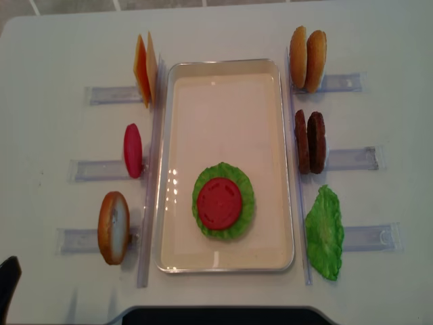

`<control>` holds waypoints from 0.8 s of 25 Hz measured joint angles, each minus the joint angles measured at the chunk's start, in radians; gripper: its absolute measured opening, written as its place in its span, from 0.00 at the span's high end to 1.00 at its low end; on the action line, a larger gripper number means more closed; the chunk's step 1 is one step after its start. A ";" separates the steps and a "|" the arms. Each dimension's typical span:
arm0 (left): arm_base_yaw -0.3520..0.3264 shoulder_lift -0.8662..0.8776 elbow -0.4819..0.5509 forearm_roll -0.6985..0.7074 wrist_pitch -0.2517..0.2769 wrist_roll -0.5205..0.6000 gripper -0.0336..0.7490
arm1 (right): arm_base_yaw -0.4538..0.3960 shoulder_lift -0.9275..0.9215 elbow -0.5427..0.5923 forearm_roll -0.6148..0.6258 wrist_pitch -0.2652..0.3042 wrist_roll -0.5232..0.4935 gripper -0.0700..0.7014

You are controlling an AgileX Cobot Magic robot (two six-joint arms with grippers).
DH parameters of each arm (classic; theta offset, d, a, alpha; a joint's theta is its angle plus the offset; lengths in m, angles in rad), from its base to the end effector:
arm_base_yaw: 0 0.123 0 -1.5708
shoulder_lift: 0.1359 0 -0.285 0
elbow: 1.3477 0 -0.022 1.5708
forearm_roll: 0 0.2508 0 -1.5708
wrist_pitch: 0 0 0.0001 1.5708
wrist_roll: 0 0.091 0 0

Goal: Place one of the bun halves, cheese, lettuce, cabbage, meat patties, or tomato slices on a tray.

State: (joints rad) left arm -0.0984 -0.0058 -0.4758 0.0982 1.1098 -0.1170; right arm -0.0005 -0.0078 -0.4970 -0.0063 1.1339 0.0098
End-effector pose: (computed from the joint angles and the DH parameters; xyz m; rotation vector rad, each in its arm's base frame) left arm -0.0046 0.0085 0.2670 -0.0260 2.1074 -0.0101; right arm -0.0089 -0.0005 0.2706 0.0115 2.1127 -0.0021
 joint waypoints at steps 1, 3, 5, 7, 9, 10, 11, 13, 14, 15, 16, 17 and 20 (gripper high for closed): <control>0.000 -0.009 0.000 0.000 0.002 -0.001 0.20 | 0.000 0.000 0.000 0.000 0.000 0.000 0.22; 0.000 -0.009 0.000 0.000 0.002 -0.003 0.20 | 0.000 0.000 0.000 0.000 0.000 0.000 0.22; 0.000 -0.009 0.000 0.002 0.002 -0.004 0.20 | 0.000 0.000 0.000 0.000 0.000 0.000 0.22; 0.000 -0.009 0.000 0.002 0.002 -0.004 0.20 | 0.000 0.000 0.000 0.000 0.000 0.000 0.22; 0.004 -0.009 0.000 0.003 0.002 -0.004 0.20 | 0.000 0.000 0.000 0.000 0.000 0.000 0.22; 0.012 -0.009 0.000 0.003 0.002 -0.004 0.20 | 0.000 0.000 0.000 0.000 0.000 0.000 0.22; 0.027 -0.009 0.000 0.003 0.002 -0.005 0.20 | 0.000 0.000 0.000 0.000 0.000 0.000 0.22; 0.068 -0.009 0.000 0.005 0.002 -0.009 0.20 | 0.000 0.000 0.000 0.000 0.000 0.000 0.22; 0.093 -0.009 0.000 0.006 0.002 -0.009 0.20 | 0.000 0.000 0.000 0.000 0.000 0.000 0.22; 0.118 -0.009 0.000 0.007 0.002 -0.010 0.20 | 0.000 0.000 0.000 0.000 0.000 0.000 0.22; 0.135 -0.009 0.000 0.007 0.002 -0.011 0.20 | 0.000 0.000 0.000 0.000 0.000 0.000 0.22; 0.148 -0.009 0.000 0.007 0.002 -0.011 0.20 | 0.000 0.000 0.000 0.000 0.000 0.000 0.22; 0.157 -0.009 0.000 0.007 0.002 -0.011 0.20 | 0.000 0.000 0.000 0.000 0.000 0.000 0.22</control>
State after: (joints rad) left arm 0.0583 -0.0148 -0.4758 0.1056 1.1117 -0.1284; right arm -0.0005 -0.0078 -0.4970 -0.0063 1.1339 0.0098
